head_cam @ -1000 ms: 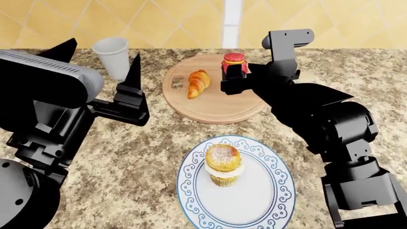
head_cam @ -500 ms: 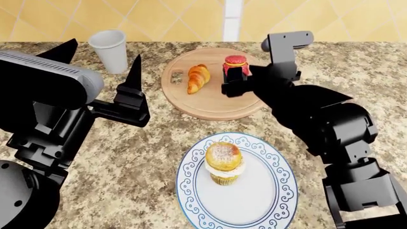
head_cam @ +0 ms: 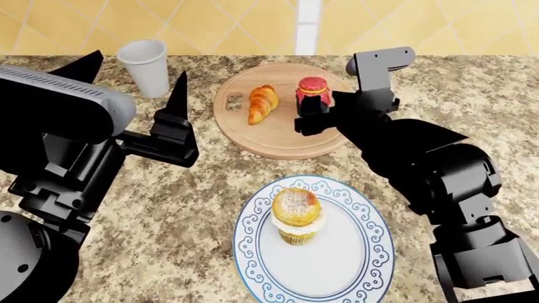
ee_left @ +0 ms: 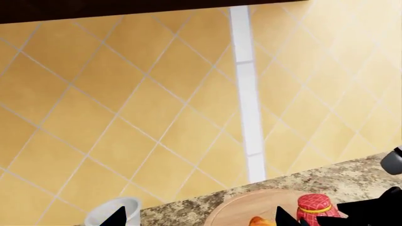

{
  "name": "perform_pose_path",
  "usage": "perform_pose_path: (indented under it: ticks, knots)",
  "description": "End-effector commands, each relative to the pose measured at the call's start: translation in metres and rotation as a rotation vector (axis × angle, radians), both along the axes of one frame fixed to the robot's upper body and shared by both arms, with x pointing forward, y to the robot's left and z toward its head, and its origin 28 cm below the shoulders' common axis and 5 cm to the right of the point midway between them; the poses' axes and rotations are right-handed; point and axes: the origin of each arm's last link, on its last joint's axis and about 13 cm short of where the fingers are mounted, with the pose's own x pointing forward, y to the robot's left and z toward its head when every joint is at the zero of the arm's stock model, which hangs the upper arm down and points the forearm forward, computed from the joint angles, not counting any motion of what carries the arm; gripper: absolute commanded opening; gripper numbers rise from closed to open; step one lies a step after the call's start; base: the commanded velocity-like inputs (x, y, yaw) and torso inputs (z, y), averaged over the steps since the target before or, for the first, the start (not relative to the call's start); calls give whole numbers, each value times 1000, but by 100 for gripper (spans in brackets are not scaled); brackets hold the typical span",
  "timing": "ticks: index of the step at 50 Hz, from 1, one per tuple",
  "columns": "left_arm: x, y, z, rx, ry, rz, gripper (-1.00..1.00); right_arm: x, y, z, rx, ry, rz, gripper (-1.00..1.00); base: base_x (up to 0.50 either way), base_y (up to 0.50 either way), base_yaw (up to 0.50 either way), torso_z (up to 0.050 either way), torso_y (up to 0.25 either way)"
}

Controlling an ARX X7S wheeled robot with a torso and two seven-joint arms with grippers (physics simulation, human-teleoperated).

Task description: From the different types of pastries on the counter, select a croissant and place it on the cutting board. Then retrieve a jar of jam from the cabinet and place it alongside the croissant on the cutting board.

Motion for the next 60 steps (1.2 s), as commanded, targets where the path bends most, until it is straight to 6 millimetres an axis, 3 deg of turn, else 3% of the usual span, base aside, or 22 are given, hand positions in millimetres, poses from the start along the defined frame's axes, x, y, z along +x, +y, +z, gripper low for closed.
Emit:
perform_pose_path:
  ticks: [1,33,50,60]
  knots:
    - [0,0,1,-1,-2,-1,100,-1,-3,-8,-31,13,-9,100,0,0,0,0,0]
    - [-4,0,5,-5,-3,-2,100,-19,-10,15,-9,-38,56,100,0,0,0,0,0]
    - [-3,1,2,0,-1,-1,100,-35,-21,52,23,-136,80,100,0,0,0,0,219]
    - [-5,4,-4,2,10,16,100,-50,-39,77,38,-207,45,100,0,0,0,0,223]
